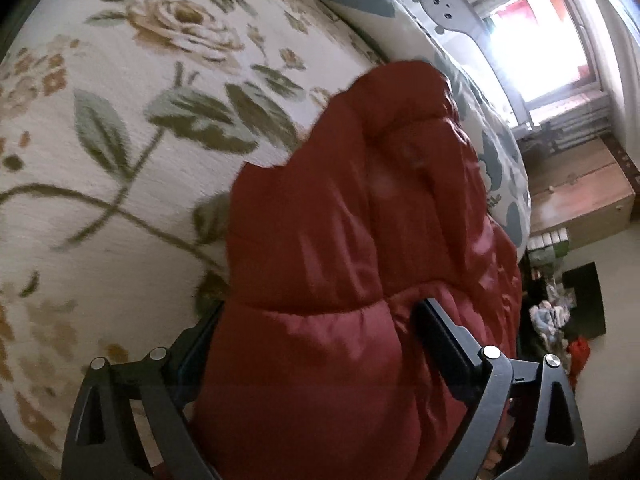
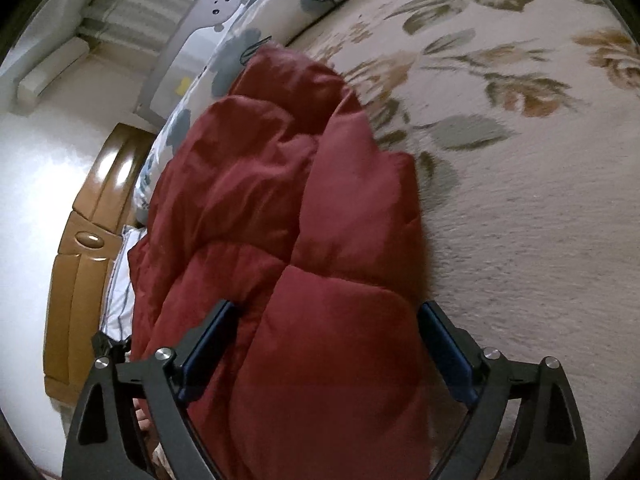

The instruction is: Fold large clothes

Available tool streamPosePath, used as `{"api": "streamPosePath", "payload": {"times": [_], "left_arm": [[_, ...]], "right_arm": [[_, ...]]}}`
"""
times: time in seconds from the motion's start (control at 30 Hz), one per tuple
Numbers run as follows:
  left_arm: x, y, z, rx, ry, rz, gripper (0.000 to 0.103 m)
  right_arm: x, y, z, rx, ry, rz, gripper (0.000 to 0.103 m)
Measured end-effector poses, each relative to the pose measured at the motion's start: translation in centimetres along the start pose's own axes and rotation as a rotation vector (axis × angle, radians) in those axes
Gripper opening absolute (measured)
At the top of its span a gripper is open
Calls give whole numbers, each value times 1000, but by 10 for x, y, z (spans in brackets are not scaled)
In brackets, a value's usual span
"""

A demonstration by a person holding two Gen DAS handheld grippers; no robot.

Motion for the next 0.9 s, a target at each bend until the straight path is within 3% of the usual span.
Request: {"api": "streamPosePath", "payload": {"times": [0.07, 0.1, 0.17, 0.23, 0.33, 0.5, 0.9], "left_arm": [[-1, -5, -5, 17, 3, -28, 85], [-1, -9, -7, 23, 5, -49, 76], [-2, -16, -8, 30, -2, -81, 66], [-2, -22, -6, 37, -13, -106, 54], [-6, -31, 5, 43, -30, -143, 44], [-22, -43, 35, 24, -54, -188, 37], [-105, -25, 132, -43, -40, -256, 35]], "right_arm": [[-1, 2, -6, 17, 14, -1, 92], [-2, 4, -7, 16, 18, 5, 91], [-2, 8, -8, 6, 14, 21, 84], [-4, 13, -4, 2, 8, 30, 70], [-7, 20, 7, 3, -7, 41, 52], [-14, 33, 32, 7, -26, 62, 41], [-79, 48, 98, -6, -10, 119, 40]]}}
Point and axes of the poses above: each gripper's, at about its wrist camera, not at the fingertips, and z roughly against the way its jaws point, y to its left, x to its top, the point moved 1 cm from there along -z, roughly the way its jaws point, and after that the axes turned 7 degrees about z, right-handed, at the moved point
